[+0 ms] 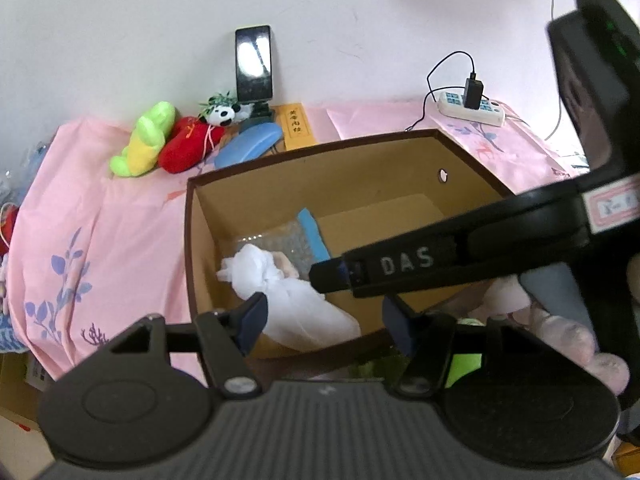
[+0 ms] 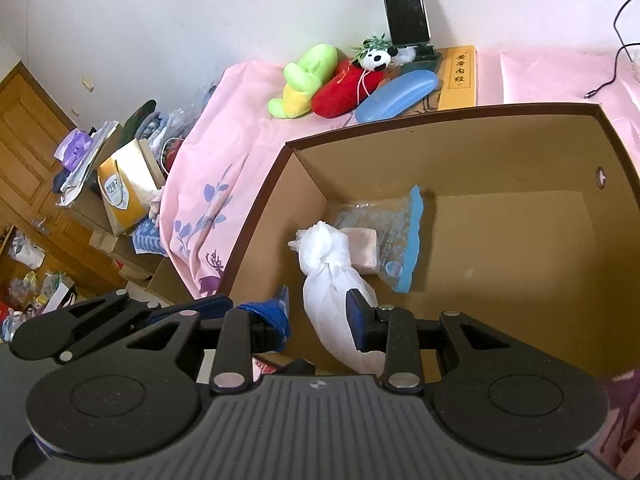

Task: Organize soft objects
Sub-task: 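Carry the white bundle into the brown box and lower it, then open the right gripper and withdraw it from the box, then reach the right gripper to the green mushroom plush and grasp it, then lift the green plush with the right gripper and carry it over the box, then lower the green mushroom plush into the brown box with the right gripper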

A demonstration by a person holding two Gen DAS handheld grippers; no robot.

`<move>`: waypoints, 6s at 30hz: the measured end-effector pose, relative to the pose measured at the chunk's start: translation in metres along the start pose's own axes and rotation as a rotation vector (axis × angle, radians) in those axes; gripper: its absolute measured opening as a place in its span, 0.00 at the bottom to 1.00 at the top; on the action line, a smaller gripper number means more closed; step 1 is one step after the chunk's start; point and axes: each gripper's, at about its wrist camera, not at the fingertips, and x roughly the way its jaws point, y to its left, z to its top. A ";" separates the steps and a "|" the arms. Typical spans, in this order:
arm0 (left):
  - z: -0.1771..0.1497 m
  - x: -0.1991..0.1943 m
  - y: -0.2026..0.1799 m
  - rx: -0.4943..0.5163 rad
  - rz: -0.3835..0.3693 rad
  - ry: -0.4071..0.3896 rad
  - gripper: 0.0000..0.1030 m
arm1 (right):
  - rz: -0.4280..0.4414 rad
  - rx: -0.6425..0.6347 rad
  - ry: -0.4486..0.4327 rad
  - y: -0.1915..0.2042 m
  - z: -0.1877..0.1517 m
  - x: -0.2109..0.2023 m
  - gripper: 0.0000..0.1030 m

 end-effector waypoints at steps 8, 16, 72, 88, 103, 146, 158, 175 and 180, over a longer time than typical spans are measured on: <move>-0.007 -0.012 0.000 -0.007 -0.004 -0.009 0.64 | -0.005 0.035 -0.021 0.005 -0.016 -0.016 0.15; -0.013 -0.015 -0.002 -0.003 -0.013 0.012 0.65 | -0.001 0.078 -0.034 0.006 -0.029 -0.029 0.15; -0.049 0.051 -0.068 0.080 -0.407 0.120 0.68 | -0.108 0.282 0.042 -0.086 -0.104 -0.062 0.18; -0.052 0.058 -0.067 0.060 -0.388 0.114 0.71 | 0.041 0.353 0.087 -0.103 -0.103 -0.054 0.21; -0.037 0.007 -0.072 0.164 -0.469 -0.037 0.71 | -0.118 0.160 -0.008 -0.048 -0.090 -0.092 0.20; 0.070 0.122 0.009 -0.090 -0.307 0.032 0.71 | -0.044 0.087 0.070 -0.090 0.058 0.014 0.21; 0.069 0.154 0.006 -0.088 -0.255 0.086 0.66 | -0.093 0.109 0.051 -0.103 0.054 0.037 0.20; 0.065 0.163 0.001 -0.090 -0.147 0.126 0.68 | -0.086 0.232 0.003 -0.118 0.048 0.036 0.21; 0.065 0.163 -0.001 -0.082 -0.136 0.122 0.68 | -0.102 0.211 -0.006 -0.114 0.047 0.036 0.21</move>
